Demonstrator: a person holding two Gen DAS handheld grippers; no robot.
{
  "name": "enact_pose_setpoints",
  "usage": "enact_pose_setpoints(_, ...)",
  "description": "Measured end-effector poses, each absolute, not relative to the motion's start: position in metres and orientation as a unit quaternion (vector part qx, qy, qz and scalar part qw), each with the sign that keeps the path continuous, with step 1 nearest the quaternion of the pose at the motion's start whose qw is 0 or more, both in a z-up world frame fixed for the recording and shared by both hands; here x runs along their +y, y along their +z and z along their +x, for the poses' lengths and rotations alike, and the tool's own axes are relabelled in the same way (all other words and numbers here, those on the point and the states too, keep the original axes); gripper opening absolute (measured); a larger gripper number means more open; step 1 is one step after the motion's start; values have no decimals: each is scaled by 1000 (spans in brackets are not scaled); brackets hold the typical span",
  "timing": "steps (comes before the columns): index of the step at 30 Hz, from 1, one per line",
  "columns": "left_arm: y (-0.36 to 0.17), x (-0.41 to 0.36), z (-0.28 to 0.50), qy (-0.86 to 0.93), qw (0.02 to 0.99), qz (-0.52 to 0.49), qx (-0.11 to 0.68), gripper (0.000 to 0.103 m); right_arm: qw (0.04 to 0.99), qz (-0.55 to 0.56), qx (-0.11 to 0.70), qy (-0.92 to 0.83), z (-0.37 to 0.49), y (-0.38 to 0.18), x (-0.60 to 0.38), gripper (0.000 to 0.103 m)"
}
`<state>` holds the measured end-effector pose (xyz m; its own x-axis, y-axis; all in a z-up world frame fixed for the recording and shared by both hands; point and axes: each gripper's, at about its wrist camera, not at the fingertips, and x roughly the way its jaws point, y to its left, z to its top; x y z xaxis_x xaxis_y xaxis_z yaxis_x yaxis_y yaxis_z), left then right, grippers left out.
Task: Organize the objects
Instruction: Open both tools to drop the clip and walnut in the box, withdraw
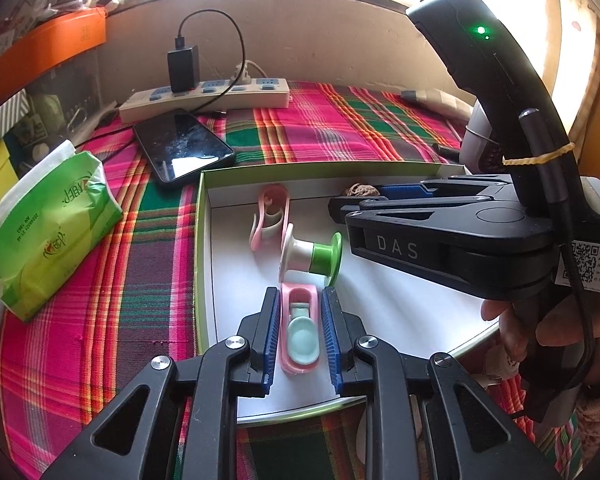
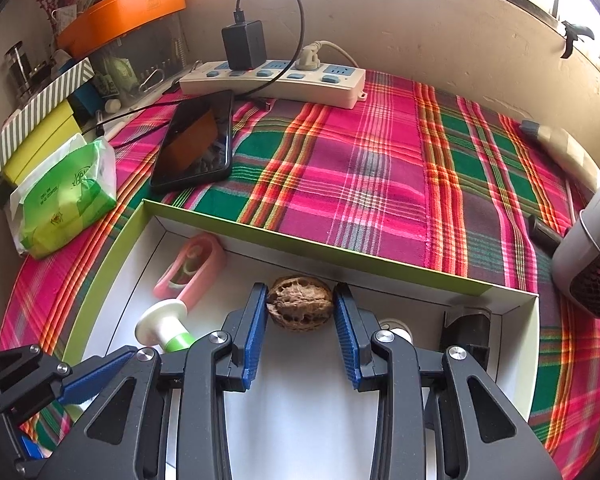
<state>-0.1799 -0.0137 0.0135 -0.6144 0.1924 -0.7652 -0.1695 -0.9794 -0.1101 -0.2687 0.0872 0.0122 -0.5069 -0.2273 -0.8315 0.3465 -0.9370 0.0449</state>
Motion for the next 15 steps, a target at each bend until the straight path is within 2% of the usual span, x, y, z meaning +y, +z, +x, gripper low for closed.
enact_pose_setpoints(1,14,-13,-180,898,102,-427,-12,24,166,467,62,-866,-269,13,88,37)
enact_pose_setpoints(3,14,-11,-179,898,103,-427,-10,27,166,466,58,-867,-268,14,88,48)
enact_pose_setpoints(4,14,-11,-179,898,102,-427,-10,27,166,464,58,-868,-268,15,88,49)
enact_pose_setpoints(15,18,-12,-171,899,103,-426,-16,28,166,453,47,-875,-257,25,93,49)
